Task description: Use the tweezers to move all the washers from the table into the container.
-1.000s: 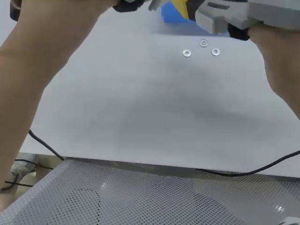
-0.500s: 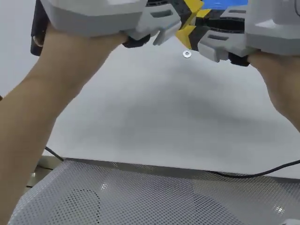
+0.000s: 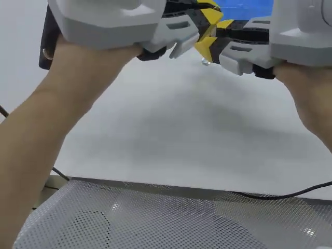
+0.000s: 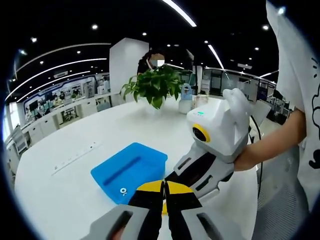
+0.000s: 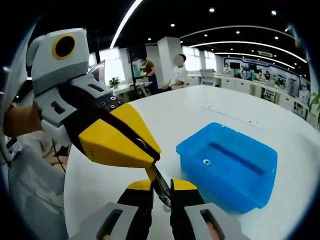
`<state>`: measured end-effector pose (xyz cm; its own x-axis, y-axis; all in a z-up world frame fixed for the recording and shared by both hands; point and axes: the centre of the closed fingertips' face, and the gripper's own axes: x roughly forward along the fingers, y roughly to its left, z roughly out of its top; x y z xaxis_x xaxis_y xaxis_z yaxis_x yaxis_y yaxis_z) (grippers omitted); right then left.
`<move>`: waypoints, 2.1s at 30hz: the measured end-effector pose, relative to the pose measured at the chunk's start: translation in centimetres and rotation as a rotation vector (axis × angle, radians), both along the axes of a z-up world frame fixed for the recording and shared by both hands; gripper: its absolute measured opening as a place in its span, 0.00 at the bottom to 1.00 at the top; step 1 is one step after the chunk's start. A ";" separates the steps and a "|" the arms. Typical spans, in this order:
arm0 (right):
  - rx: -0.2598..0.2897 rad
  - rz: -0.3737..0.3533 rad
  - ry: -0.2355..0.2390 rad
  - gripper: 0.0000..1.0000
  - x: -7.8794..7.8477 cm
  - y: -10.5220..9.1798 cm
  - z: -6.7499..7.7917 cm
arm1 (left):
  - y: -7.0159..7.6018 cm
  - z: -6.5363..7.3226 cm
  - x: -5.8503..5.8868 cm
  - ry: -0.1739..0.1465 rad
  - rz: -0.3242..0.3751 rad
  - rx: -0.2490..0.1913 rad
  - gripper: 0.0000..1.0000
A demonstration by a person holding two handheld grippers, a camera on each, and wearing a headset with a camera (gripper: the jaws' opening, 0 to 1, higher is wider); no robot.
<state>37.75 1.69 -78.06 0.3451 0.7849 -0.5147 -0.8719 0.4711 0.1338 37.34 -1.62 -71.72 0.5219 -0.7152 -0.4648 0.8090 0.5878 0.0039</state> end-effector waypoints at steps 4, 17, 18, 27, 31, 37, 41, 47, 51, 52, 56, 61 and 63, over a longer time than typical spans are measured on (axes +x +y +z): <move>-0.026 0.009 0.001 0.09 -0.2 -0.2 -0.8 | 0.1 -0.7 -0.5 0.003 -0.010 0.036 0.00; 0.005 0.003 0.008 0.09 0.0 0.3 -0.4 | 0.1 -0.1 -0.3 -0.011 -0.006 0.040 0.00; 0.014 0.000 0.016 0.09 0.0 0.3 -0.4 | 0.2 -0.1 -0.3 -0.005 -0.004 0.036 0.00; 0.019 -0.002 0.024 0.09 -0.2 0.4 -0.5 | 0.1 -0.3 -0.4 -0.011 -0.021 0.063 0.00; 0.025 -0.008 0.027 0.09 -0.2 0.5 -0.5 | 0.1 -0.3 -0.2 -0.006 -0.010 0.054 0.00; -0.004 0.015 0.004 0.07 -0.2 0.3 -0.7 | -0.1 -0.3 0.0 -0.001 -0.016 0.048 0.00; -0.031 0.037 -0.025 0.05 -0.2 0.1 -0.8 | -0.6 -0.3 0.2 0.014 -0.029 0.035 0.00; -0.078 0.055 -0.051 0.04 0.2 -0.5 -1.0 | -1.4 -0.5 0.3 0.002 -0.074 0.072 0.00; -0.077 0.062 -0.055 0.04 0.3 -0.4 -0.4 | -1.6 0.1 0.3 -0.019 -0.106 0.092 0.00; -0.073 0.062 -0.058 0.04 0.4 -0.4 -0.2 | -1.6 0.3 0.3 -0.023 -0.109 0.088 0.00; -0.045 0.052 -0.053 0.04 0.6 -0.2 1.2 | -1.6 1.4 0.6 -0.033 -0.117 0.067 0.00; -0.034 0.045 -0.074 0.04 1.4 -0.1 2.5 | -1.7 2.6 1.1 -0.075 -0.127 0.078 0.00; -0.033 0.044 -0.088 0.03 1.5 -0.1 3.0 | -1.7 3.0 1.4 -0.087 -0.131 0.078 0.00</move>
<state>39.30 1.60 -75.02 0.3557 0.7833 -0.5098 -0.8996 0.4348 0.0405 38.70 -3.36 -68.68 0.4675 -0.7434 -0.4784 0.8732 0.4726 0.1189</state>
